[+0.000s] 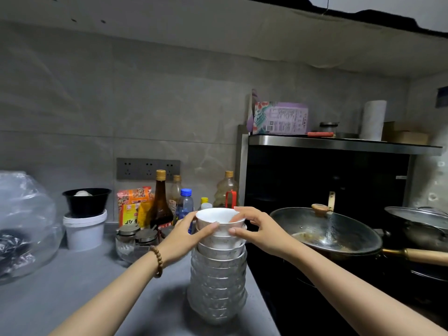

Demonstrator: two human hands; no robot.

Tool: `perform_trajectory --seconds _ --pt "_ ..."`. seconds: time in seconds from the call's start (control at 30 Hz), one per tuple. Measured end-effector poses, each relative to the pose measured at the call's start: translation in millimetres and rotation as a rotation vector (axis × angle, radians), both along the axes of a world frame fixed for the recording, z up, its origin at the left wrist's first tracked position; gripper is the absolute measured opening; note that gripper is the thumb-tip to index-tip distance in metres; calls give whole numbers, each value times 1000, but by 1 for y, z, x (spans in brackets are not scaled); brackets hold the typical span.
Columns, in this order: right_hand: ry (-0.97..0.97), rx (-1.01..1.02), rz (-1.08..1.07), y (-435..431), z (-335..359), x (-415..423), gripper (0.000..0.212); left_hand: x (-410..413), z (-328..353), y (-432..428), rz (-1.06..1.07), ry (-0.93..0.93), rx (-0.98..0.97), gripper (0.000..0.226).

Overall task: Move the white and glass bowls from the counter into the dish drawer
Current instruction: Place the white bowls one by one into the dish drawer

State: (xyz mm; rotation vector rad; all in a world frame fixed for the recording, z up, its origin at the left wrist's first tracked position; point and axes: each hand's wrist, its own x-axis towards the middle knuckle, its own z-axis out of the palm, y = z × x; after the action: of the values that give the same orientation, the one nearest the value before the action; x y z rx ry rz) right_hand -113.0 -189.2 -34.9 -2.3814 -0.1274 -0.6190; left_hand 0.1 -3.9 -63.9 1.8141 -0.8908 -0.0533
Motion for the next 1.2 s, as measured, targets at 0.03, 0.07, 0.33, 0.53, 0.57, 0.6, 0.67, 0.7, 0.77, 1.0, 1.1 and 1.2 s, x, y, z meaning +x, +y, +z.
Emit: perform_trajectory --seconds 0.03,0.07,0.33,0.53,0.57,0.6,0.67,0.7,0.77,1.0,1.1,1.2 --pt "-4 3 6 2 0 1 20 0 -1 -1 -3 6 -7 64" --pt "-8 11 11 3 0 1 18 1 -1 -1 -9 18 -18 63" --pt "-111 69 2 10 0 -3 12 -4 4 -6 -53 42 -175 66" --pt "-300 195 45 9 18 -21 17 -37 34 -13 -138 -2 -371 57" --pt "-312 244 68 10 23 -28 13 -43 39 -16 -159 -9 -394 61" --pt "-319 304 100 9 28 -35 7 -51 43 -20 -179 -9 -416 65" --pt "-339 398 140 8 37 -57 8 -70 51 -29 -228 1 -461 69" --pt "-344 435 145 5 39 -67 13 -80 53 -34 -262 16 -479 71" --pt "-325 507 133 -1 39 -91 22 -101 54 -48 -353 84 -520 72" --pt "-167 481 -38 -53 6 -182 41 -169 23 -108 -512 281 -484 73" --pt "-91 462 -114 -77 -20 -223 36 -196 -7 -136 -552 379 -374 73" --pt "-13 446 -188 -99 -49 -262 36 -225 -38 -163 -595 449 -234 70"
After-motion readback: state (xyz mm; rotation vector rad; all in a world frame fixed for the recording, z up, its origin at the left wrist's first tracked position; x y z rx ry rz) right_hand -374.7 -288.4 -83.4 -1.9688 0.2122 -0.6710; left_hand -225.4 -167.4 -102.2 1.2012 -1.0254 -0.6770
